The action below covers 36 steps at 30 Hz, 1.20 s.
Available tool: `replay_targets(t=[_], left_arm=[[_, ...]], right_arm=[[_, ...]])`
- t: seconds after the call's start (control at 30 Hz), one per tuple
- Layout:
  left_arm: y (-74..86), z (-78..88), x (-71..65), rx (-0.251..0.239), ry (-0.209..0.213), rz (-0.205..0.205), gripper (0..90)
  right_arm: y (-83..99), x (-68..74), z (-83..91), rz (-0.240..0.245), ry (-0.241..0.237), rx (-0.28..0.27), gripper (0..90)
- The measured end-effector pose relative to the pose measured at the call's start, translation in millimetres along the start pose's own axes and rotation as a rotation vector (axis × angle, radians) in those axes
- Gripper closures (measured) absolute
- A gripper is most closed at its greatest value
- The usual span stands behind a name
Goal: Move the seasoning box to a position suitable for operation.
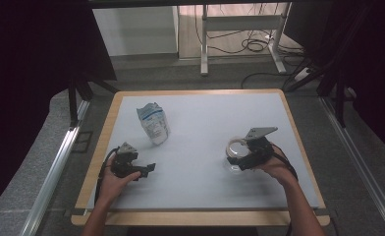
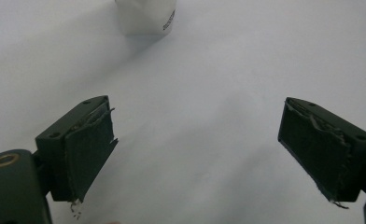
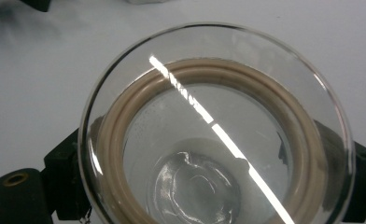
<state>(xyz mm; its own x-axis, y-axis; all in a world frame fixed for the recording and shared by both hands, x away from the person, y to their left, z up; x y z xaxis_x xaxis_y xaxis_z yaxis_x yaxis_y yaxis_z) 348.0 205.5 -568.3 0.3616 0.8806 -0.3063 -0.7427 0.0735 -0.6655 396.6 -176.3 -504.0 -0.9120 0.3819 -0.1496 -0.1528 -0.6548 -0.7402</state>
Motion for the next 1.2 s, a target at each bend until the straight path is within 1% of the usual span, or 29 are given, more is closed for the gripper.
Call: replay_targets(t=[0.03,0.07,0.1,0.17,0.27,0.37,0.4,0.43,0.47,0.5,0.53,0.57,0.6,0.67,0.7,0.73,0.77,0.8,0.83,0.87,0.9,0.93,1.0,1.03,1.07,1.1,1.13,1.17,1.2], left_arm=[[0.0,0.0,0.0,0.0,0.0,0.0,10.5],[0.5,-1.2,0.9,0.003,-0.002,-0.001,10.5],[0.5,-1.2,0.9,0.003,-0.002,-0.001,10.5],[0.7,-2.1,1.7,0.003,-0.003,0.001,10.5],[1.3,-2.1,2.9,0.004,-0.003,0.003,10.5],[1.7,-1.6,3.2,0.004,-0.005,0.002,10.5],[1.8,-1.5,3.2,0.005,-0.005,0.001,10.5],[1.7,-1.5,3.1,0.005,-0.006,0.001,10.5],[1.6,-1.8,2.3,0.005,-0.002,0.001,10.5],[1.6,-1.8,2.3,0.005,-0.002,0.001,10.5],[1.8,-2.5,1.3,0.008,-0.001,-0.001,10.5],[1.8,-2.5,1.3,0.008,-0.001,-0.001,10.5],[1.9,-3.2,0.9,0.01,0.0,-0.009,10.5],[2.1,-3.5,0.5,0.011,-0.002,-0.009,10.5],[2.1,-3.5,0.5,0.011,-0.002,-0.009,10.5],[2.2,-3.8,0.4,0.012,-0.001,-0.002,10.5],[2.2,-3.8,0.4,0.012,-0.001,-0.002,10.5],[2.1,-4.1,0.6,0.012,-0.002,-0.001,10.5],[2.2,-4.4,0.3,0.013,-0.002,0.004,10.5],[2.0,-4.4,0.3,0.013,-0.003,0.003,10.5],[1.9,-4.3,0.2,0.012,-0.003,0.002,10.5],[1.6,-4.2,0.0,0.011,-0.003,0.002,10.5],[1.1,-4.3,-0.5,0.011,-0.002,0.001,10.5],[0.9,-4.6,-0.9,0.01,-0.001,0.003,10.5],[0.5,-5.0,-1.1,0.01,0.0,-0.001,10.5],[0.2,-5.9,-2.2,0.01,0.003,0.001,10.6],[-0.1,-6.1,-2.2,0.01,0.003,-0.005,10.6],[-0.1,-6.1,-2.2,0.01,0.003,-0.005,10.6],[-0.4,-6.1,-2.1,0.011,0.002,-0.009,10.6]], right_arm=[[0.0,0.0,0.0,0.0,0.0,0.0,11.1],[-0.2,0.3,-3.3,0.008,-0.021,0.008,11.1],[-0.2,0.3,-3.3,0.008,-0.021,0.008,11.1],[1.1,-1.0,-8.1,0.031,-0.023,0.029,11.1],[0.4,-4.9,-12.0,0.038,-0.019,0.014,11.0],[0.6,-5.0,-12.8,0.034,-0.017,0.007,10.7],[0.5,-4.5,-12.5,0.016,0.012,-0.003,6.3],[0.5,-4.5,-12.5,0.016,0.012,-0.003,6.3],[-0.4,-4.1,-9.4,-0.023,0.049,-0.024,2.1],[-0.4,-4.1,-9.4,-0.023,0.049,-0.024,2.1],[-2.1,-1.9,-3.4,-0.056,0.08,-0.054,1.6],[-2.1,-1.9,-3.4,-0.056,0.08,-0.054,1.6],[-3.0,1.9,3.5,-0.076,0.104,-0.082,1.3],[-3.6,5.7,10.9,-0.086,0.116,-0.109,1.1],[-3.6,5.7,10.9,-0.086,0.116,-0.109,1.1],[-4.2,8.6,18.5,-0.104,0.135,-0.136,1.4],[-4.2,8.6,18.5,-0.104,0.135,-0.136,1.4],[-4.1,9.3,22.9,-0.108,0.141,-0.152,1.4],[-4.0,9.2,27.4,-0.125,0.153,-0.166,1.4],[-3.7,7.9,38.3,-0.159,0.169,-0.213,1.5],[-3.7,7.9,38.3,-0.159,0.169,-0.213,1.5],[-3.3,7.6,43.6,-0.17,0.172,-0.242,1.5],[-0.8,6.8,52.9,-0.203,0.207,-0.274,1.7],[1.2,7.8,56.7,-0.22,0.209,-0.287,2.3],[3.5,8.3,59.1,-0.245,0.223,-0.291,5.5],[7.4,8.3,60.6,-0.276,0.256,-0.275,10.8],[9.1,8.4,62.2,-0.281,0.276,-0.266,14.5],[9.1,8.4,62.2,-0.281,0.276,-0.266,14.5],[10.4,8.1,64.4,-0.287,0.3,-0.272,20.0]])
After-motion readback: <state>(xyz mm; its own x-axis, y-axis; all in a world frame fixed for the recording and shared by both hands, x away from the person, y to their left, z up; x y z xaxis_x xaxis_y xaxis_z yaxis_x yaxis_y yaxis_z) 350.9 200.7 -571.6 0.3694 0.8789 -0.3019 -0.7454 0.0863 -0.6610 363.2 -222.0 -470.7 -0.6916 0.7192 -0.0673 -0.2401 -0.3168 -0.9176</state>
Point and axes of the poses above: each handheld gripper's, and its own axes: z roughly backward along the jaws, y roughly out of its underside, x roughly to its left, the point moved 5 cm from there along -z, roughly forward along the jaws, and after that the axes turned 12 degrees about z, right-handed, at the moved point
